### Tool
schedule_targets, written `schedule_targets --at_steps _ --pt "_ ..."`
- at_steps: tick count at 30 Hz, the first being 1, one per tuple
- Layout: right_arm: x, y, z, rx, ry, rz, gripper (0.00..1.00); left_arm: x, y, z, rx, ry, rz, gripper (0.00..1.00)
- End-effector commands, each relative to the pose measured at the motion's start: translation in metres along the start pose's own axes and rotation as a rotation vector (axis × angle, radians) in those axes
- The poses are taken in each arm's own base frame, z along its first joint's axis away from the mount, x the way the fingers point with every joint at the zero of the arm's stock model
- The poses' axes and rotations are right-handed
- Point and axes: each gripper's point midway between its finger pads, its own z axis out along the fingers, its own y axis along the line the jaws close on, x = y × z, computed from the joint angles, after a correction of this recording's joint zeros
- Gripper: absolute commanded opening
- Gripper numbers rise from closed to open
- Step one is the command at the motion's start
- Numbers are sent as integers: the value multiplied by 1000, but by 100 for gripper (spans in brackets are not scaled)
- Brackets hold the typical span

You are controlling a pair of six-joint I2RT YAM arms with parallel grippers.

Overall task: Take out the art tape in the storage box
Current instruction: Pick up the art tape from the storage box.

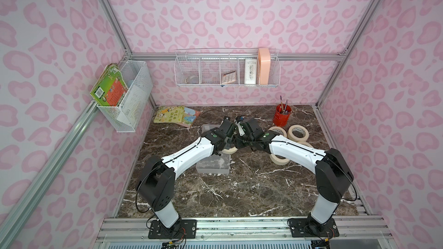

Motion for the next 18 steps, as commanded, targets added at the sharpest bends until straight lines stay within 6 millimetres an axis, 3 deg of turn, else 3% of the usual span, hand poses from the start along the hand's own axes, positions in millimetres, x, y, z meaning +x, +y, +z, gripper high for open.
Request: schedule_targets --at_steps 1,6,8,10,13,17,18 --pt "-4 -2 2 3 -17 19 38 -9 1 -13 18 -40 -45 6" --pt "-7 -4 0 12 -22 26 8 -9 4 -28 48 -63 -68 6" --pt "-7 -5 0 18 -23 24 0 -9 3 -33 69 -73 -77 8" --pt "-9 -7 -2 26 -28 25 0 -10 1 -39 102 -86 -90 14" --pt "-10 -15 -7 58 -31 30 0 -14 -7 -51 183 -120 -101 42" --pt "-16 -30 -18 92 -46 57 0 -25 -17 -75 299 -187 -102 93" --pt "-14 -35 -21 99 -41 69 0 -28 -17 -81 313 -206 -98 98"
